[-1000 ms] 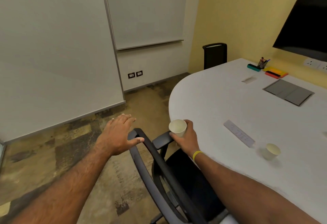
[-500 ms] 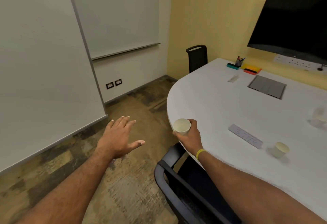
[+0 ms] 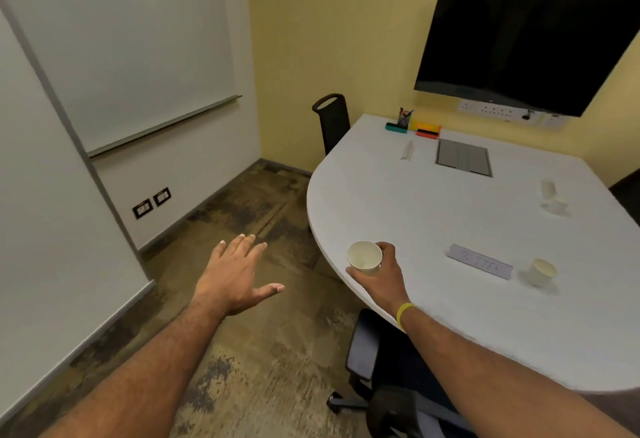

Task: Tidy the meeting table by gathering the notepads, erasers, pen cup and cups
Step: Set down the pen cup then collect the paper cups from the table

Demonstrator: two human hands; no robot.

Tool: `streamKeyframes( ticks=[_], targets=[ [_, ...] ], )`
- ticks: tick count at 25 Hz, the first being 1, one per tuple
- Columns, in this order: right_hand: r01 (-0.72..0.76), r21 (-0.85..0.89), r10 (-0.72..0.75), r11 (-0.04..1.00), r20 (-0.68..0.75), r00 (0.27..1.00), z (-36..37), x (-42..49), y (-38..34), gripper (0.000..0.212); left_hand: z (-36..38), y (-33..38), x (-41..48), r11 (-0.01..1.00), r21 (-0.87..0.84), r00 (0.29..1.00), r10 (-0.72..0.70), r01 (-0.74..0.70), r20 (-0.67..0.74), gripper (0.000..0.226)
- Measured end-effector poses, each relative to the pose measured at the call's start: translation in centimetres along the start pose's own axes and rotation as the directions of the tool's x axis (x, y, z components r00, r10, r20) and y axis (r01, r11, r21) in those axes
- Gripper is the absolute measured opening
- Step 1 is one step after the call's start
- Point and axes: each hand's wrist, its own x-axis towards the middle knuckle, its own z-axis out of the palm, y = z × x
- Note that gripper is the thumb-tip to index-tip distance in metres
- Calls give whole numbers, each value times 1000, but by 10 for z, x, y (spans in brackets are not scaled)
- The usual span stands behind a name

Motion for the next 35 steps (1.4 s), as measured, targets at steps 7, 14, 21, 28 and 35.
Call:
streamKeyframes(
  ticks=[7, 14, 21, 28, 35],
  targets=[
    [-100, 38, 104, 994, -134, 986, 62, 122, 13, 75, 34, -54, 176, 991, 18, 990, 134, -134, -34, 111],
    [-188, 79, 201, 979, -220, 955, 100, 264, 20, 71, 46, -85, 367, 965, 21, 965, 261, -260, -20, 111],
    [-270, 95, 286, 958, -303, 909, 141, 368, 33, 70, 71, -106, 530, 922, -5, 922, 387, -387, 0, 111],
    [-350, 99, 357, 931, -442, 823, 190, 494, 48, 69, 103, -136, 711, 841, -3, 840, 541, -541, 33, 107],
    [-424, 112, 405, 899, -580, 706, 206, 592, 43, 67, 107, -136, 870, 744, -32, 745, 667, -667, 4, 111]
  ],
)
